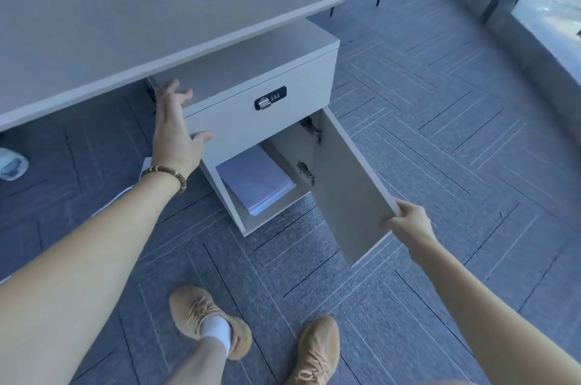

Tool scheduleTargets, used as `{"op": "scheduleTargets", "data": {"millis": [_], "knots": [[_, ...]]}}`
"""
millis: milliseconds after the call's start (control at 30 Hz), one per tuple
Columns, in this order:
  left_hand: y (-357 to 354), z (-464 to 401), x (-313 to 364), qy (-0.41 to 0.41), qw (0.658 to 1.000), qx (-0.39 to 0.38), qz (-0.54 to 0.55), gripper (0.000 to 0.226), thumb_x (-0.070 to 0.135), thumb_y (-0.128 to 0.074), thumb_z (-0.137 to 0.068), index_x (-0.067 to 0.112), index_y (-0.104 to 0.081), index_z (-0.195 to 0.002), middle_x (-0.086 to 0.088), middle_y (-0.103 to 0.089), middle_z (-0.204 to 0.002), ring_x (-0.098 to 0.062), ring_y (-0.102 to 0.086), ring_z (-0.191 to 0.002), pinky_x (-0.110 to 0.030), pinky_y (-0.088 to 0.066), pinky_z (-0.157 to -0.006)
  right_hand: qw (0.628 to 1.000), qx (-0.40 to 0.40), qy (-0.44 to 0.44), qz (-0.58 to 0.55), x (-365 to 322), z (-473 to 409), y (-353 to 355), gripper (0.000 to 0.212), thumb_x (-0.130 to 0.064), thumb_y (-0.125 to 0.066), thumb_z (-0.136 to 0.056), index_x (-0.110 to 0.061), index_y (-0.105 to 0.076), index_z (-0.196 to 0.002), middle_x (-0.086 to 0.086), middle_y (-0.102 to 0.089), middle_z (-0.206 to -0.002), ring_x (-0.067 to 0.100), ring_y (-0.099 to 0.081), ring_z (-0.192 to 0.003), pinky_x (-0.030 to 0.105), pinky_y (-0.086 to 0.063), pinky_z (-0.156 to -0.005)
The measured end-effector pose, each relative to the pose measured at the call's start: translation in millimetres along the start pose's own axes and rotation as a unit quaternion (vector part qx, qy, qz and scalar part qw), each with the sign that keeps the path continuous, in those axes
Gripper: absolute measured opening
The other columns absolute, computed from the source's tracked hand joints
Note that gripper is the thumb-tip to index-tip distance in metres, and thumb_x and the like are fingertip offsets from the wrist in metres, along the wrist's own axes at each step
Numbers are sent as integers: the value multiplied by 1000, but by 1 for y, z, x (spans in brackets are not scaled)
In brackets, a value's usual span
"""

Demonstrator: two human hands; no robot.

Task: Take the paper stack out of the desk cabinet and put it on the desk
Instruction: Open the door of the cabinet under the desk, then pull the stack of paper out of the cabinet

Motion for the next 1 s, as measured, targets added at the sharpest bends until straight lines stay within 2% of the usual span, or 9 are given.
{"op": "scheduleTargets", "data": {"millis": [133,200,333,500,600,733,833,900,1000], "knots": [[-1,0,0,6,1000,-5,6,82,-6,-81,-72,13,-38,-139,-13,-32,-157,6,-33,-123,18,-13,-88,996,85,-3,19,-2,-22,28,15,-8,-66,-74,-11,-71,-88,9,-66,-75,28,-57,-74,31,-44,-64],[-1,-1,-1,4,1000,-4,0,82,-4,-81,-72,7,-37,-140,-12,-32,-157,0,-38,-127,15,-15,-91,992,118,12,51,-4,-33,37,15,-11,-64,-77,-8,-69,-90,11,-68,-76,32,-61,-79,34,-50,-69],[-2,-2,-1,13,1000,-3,-11,84,-1,-83,-71,5,-36,-140,-11,-34,-156,-15,-44,-136,-12,-28,-103,984,126,25,123,-4,-58,50,11,-17,-62,-83,-7,-60,-87,16,-67,-86,36,-61,-91,41,-51,-79],[0,-4,4,16,999,-8,-39,70,-2,-80,-73,5,-44,-132,-7,-27,-161,-19,-43,-140,-22,-37,-100,974,84,10,212,-6,-66,56,25,-28,-67,-84,-9,-59,-98,18,-66,-101,33,-56,-89,37,-45,-76],[0,-1,8,29,997,-25,-67,71,-5,-72,-77,9,-40,-139,-7,-18,-164,-23,-35,-146,-31,-42,-106,963,75,-14,259,-8,-61,53,47,-39,-68,-83,-9,-53,-115,22,-58,-119,40,-57,-111,48,-46,-94],[1,14,21,64,985,-99,-130,99,3,-78,-76,11,-18,-154,-13,1,-166,-33,-13,-152,-44,-30,-119,947,89,6,310,-19,-37,48,74,-42,-64,-86,-14,-35,-148,26,-45,-144,43,-44,-133,53,-34,-108],[5,36,43,100,973,-120,-171,94,9,-75,-80,11,-17,-154,-20,7,-164,-39,-2,-152,-46,-28,-118,951,89,60,290,-40,-9,48,67,-40,-65,-87,-14,-44,-145,23,-46,-146,42,-45,-133,52,-34,-110],[8,60,63,96,971,-104,-193,69,12,-69,-83,7,-34,-143,-27,-5,-161,-42,-14,-150,-44,-34,-114,951,70,105,282,-55,13,45,62,-39,-65,-88,-14,-50,-142,21,-50,-143,41,-49,-129,50,-38,-108],[-4,101,80,88,971,-124,-183,42,16,-60,-88,9,-49,-128,-18,-35,-149,-34,-54,-120,-39,-53,-82,939,27,164,300,-70,39,34,58,-39,-63,-90,-16,-52,-142,17,-52,-142,37,-51,-129,48,-43,-105]]}}
Point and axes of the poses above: each hand's wrist, its own z-axis away from the middle knuckle, its own y-axis out of the back of the hand, x = y × z, the point moved 2 cm from there along -z, towards the middle knuckle
